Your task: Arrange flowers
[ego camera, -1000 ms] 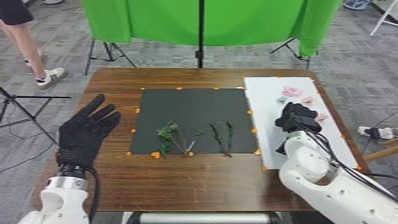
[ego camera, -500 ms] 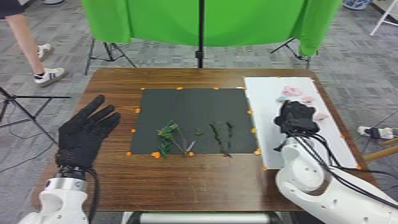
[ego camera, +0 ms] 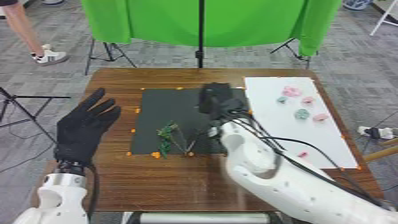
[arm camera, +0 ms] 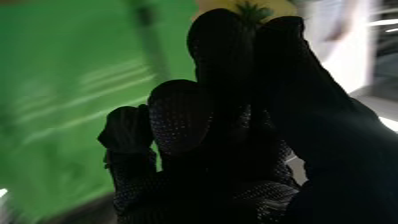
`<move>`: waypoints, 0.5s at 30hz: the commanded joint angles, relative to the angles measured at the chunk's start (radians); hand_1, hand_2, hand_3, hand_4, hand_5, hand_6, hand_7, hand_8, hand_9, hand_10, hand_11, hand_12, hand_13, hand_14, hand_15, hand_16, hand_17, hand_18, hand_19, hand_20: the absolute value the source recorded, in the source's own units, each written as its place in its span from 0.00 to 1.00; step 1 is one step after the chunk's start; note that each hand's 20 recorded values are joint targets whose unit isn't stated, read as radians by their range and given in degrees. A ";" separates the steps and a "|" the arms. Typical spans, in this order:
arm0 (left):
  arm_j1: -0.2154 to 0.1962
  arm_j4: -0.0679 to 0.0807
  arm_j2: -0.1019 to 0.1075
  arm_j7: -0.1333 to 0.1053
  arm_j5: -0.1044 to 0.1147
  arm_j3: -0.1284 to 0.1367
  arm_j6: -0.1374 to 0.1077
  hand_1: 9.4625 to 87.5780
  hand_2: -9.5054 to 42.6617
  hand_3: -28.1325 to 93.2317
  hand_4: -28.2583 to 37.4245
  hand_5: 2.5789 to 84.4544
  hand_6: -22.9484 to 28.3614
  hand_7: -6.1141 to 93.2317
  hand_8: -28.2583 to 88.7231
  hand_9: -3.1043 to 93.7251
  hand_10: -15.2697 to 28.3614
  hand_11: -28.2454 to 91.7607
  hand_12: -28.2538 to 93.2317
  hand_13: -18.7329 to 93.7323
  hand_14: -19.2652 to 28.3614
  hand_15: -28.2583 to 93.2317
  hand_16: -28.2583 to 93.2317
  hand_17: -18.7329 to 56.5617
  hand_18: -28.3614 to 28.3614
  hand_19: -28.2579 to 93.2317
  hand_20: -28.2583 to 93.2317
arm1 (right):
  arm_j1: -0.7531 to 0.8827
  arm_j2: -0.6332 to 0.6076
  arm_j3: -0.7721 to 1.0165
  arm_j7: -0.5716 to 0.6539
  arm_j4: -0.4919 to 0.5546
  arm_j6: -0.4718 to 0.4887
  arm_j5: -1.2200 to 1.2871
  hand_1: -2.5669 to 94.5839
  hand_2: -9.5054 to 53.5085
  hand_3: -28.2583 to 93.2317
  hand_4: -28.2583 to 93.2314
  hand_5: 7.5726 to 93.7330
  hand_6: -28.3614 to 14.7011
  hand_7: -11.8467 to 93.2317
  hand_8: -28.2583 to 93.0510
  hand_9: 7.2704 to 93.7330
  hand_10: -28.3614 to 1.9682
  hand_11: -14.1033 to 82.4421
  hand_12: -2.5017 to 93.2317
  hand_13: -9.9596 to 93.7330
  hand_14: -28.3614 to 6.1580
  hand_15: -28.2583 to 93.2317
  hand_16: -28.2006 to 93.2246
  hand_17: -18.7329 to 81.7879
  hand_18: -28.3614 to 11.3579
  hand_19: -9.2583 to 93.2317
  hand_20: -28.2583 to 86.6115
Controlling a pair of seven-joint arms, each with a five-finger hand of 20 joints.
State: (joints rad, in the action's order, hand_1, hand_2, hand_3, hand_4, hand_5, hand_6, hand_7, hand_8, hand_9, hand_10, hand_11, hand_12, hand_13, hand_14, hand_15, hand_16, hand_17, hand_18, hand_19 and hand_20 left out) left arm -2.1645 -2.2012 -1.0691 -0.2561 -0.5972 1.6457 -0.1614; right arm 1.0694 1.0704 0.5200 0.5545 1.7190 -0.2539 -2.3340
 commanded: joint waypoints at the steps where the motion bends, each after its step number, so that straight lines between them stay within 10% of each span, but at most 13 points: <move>1: 0.134 0.006 0.031 0.029 -0.021 -0.017 -0.002 0.20 0.34 0.89 0.10 0.46 0.65 0.20 0.16 0.41 0.83 0.45 0.32 0.41 0.98 0.68 0.16 0.14 1.00 0.72 0.27 | 0.022 0.289 0.014 -0.175 -0.064 0.100 -0.036 0.56 0.00 0.83 0.00 0.92 0.70 0.29 0.26 0.91 0.68 0.51 0.35 0.76 0.57 0.90 0.40 0.45 0.13 1.00 0.78; 9: 0.215 0.036 0.045 0.039 -0.025 -0.067 0.017 0.20 0.34 0.89 0.10 0.46 0.65 0.20 0.16 0.41 0.83 0.45 0.32 0.41 0.99 0.68 0.16 0.14 1.00 0.72 0.27 | -0.111 0.256 -0.195 -0.073 -0.122 0.098 0.003 0.55 0.00 0.82 0.00 0.91 0.73 0.29 0.24 0.89 0.68 0.56 0.33 0.75 0.56 0.91 0.40 0.44 0.13 1.00 0.78; 11: 0.223 0.036 0.066 0.004 -0.018 -0.076 0.016 0.20 0.34 0.89 0.10 0.46 0.65 0.20 0.16 0.41 0.83 0.45 0.32 0.41 0.99 0.68 0.16 0.14 1.00 0.72 0.27 | -0.172 0.248 -0.267 -0.048 -0.137 0.070 0.011 0.55 0.00 0.81 0.00 0.91 0.74 0.28 0.24 0.88 0.68 0.58 0.32 0.75 0.56 0.91 0.40 0.44 0.13 1.00 0.78; 15: 0.266 0.058 0.035 0.041 -0.031 -0.080 0.035 0.21 0.34 0.89 0.10 0.46 0.65 0.20 0.16 0.41 0.83 0.45 0.33 0.41 0.99 0.68 0.16 0.14 1.00 0.72 0.27 | -0.096 0.282 -0.159 -0.103 -0.170 0.162 -0.115 0.55 0.00 0.81 0.00 0.91 0.75 0.28 0.23 0.88 0.67 0.60 0.31 0.75 0.55 0.91 0.39 0.44 0.13 1.00 0.78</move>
State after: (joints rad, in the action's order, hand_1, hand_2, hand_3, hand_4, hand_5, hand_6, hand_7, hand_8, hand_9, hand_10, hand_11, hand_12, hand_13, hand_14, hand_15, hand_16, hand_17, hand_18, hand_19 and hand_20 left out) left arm -1.9383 -2.1705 -1.0240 -0.2319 -0.6144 1.5786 -0.1546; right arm 0.9575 1.3419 0.2796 0.5081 1.5983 -0.1638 -2.3238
